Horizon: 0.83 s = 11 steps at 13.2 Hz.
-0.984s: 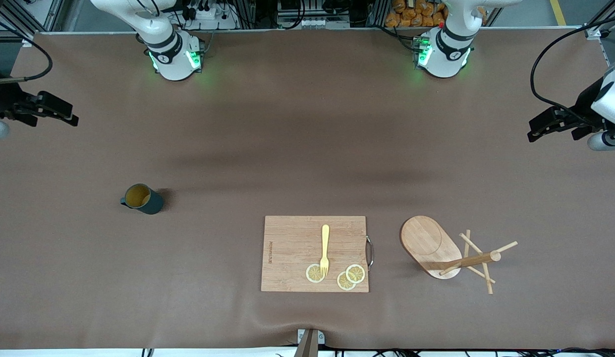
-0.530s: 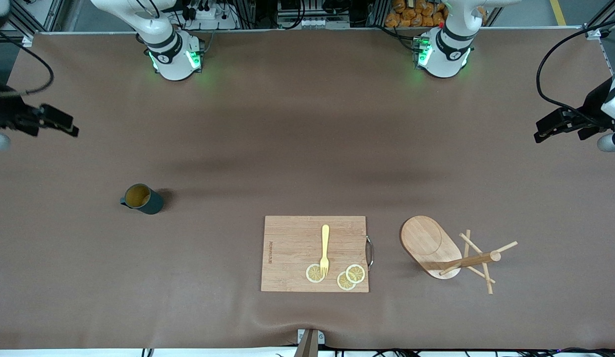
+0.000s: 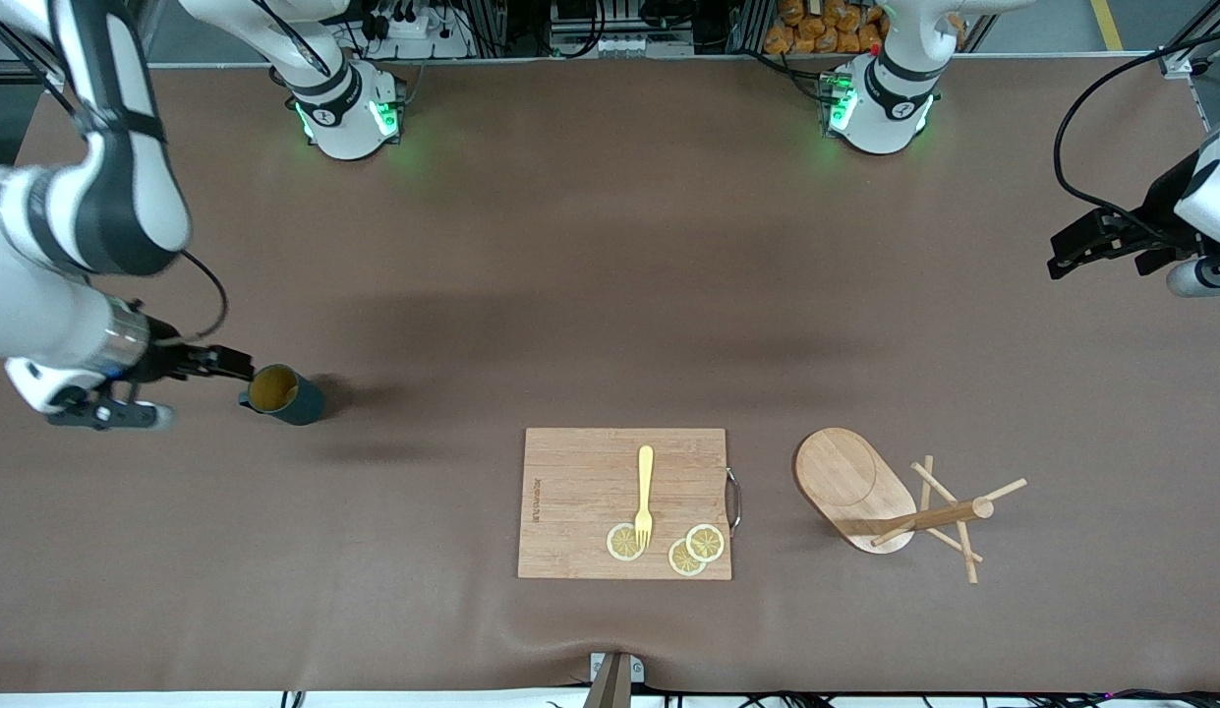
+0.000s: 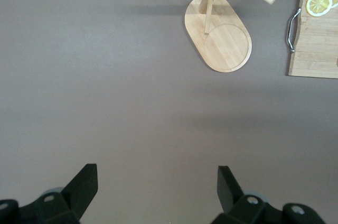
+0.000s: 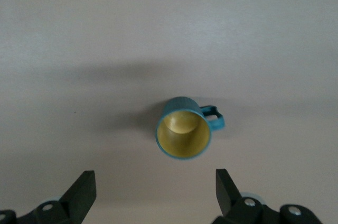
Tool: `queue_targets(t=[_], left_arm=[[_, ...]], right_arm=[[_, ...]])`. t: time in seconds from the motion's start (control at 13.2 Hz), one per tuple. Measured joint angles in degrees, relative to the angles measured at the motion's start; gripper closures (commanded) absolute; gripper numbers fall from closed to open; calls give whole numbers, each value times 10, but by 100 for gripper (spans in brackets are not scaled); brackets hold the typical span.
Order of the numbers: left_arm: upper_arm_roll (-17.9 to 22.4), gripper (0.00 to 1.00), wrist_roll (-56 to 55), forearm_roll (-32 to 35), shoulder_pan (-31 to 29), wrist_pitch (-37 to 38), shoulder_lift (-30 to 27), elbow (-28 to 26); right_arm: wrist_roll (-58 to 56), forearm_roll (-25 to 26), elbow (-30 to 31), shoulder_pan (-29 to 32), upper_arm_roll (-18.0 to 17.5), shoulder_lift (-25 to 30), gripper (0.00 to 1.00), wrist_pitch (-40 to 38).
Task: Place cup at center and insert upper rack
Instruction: 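Reach the right gripper toward the teal mug, then close the right gripper on the teal mug's rim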
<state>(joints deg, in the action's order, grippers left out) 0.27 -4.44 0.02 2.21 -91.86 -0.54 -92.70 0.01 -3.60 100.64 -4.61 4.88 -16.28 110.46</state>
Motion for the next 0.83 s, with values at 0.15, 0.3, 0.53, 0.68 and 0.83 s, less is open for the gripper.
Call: queue_targets(t=[0.15, 0.3, 0.53, 0.68, 0.83], left_arm=[[-3, 0, 0, 0, 2, 0, 1, -1], [-3, 0, 0, 0, 3, 0, 2, -2], [-3, 0, 0, -1, 3, 0, 2, -3], [-3, 0, 0, -1, 3, 0, 2, -3], [-3, 0, 0, -1, 3, 0, 2, -3]], right_arm=[[0, -9, 0, -5, -1, -31, 0, 9], [0, -23, 0, -6, -2, -55, 0, 10], [0, -27, 0, -6, -2, -81, 0, 13], [0, -28, 0, -6, -2, -96, 0, 14], [0, -28, 0, -6, -1, -114, 0, 19]])
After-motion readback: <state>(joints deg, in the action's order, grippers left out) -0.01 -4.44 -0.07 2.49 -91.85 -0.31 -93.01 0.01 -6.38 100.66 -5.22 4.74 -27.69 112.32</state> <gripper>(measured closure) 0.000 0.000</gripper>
